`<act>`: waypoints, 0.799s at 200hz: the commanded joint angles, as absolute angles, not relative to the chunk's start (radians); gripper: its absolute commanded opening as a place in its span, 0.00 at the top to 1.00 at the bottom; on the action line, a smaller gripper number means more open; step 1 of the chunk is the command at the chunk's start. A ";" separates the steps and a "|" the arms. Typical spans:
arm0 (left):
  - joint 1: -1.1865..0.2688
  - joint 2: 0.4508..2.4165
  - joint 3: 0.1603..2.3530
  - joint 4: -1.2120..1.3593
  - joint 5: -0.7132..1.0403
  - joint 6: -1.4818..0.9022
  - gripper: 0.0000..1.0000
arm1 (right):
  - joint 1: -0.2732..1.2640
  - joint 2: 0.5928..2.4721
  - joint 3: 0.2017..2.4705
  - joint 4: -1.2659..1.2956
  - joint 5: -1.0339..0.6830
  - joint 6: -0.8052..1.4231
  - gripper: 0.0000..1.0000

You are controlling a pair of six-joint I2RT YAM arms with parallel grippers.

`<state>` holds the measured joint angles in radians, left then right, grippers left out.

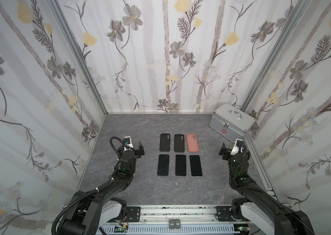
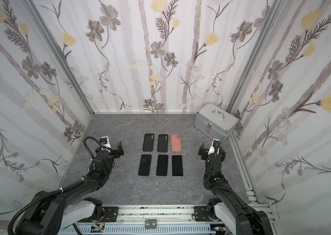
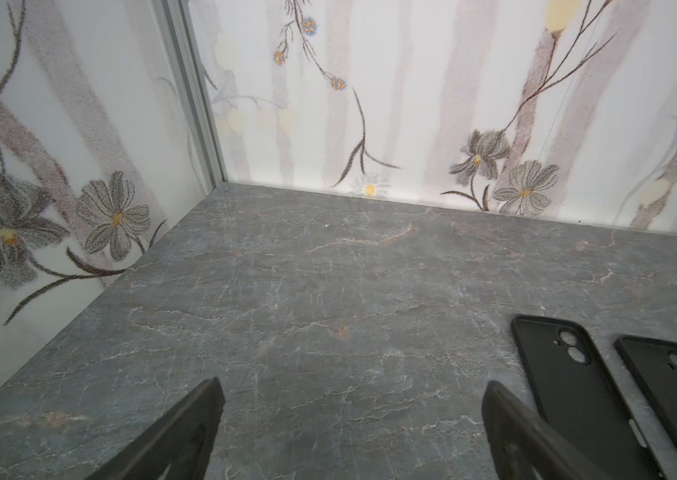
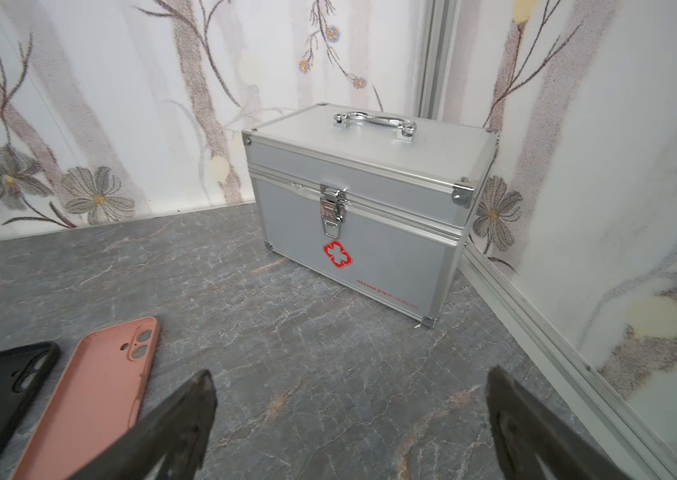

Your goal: Take the phone out of the phone case

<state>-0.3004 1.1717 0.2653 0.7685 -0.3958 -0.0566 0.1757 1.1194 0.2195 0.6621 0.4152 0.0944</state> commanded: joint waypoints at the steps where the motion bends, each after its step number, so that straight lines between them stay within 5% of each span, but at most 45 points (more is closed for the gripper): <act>1: -0.272 1.221 0.224 0.978 -0.394 -0.023 0.00 | 0.149 1.176 0.215 0.848 0.390 0.047 0.00; 81: -0.144 1.443 0.220 1.243 -0.155 0.064 0.00 | 0.094 1.337 0.253 1.014 0.326 0.022 0.00; 139: -0.061 1.590 0.175 1.462 -0.034 0.008 0.00 | 0.046 1.514 0.165 1.392 0.222 0.055 0.00; 160: -0.038 1.586 0.178 1.453 -0.038 -0.023 0.00 | 0.043 1.495 0.209 1.269 0.178 0.051 0.00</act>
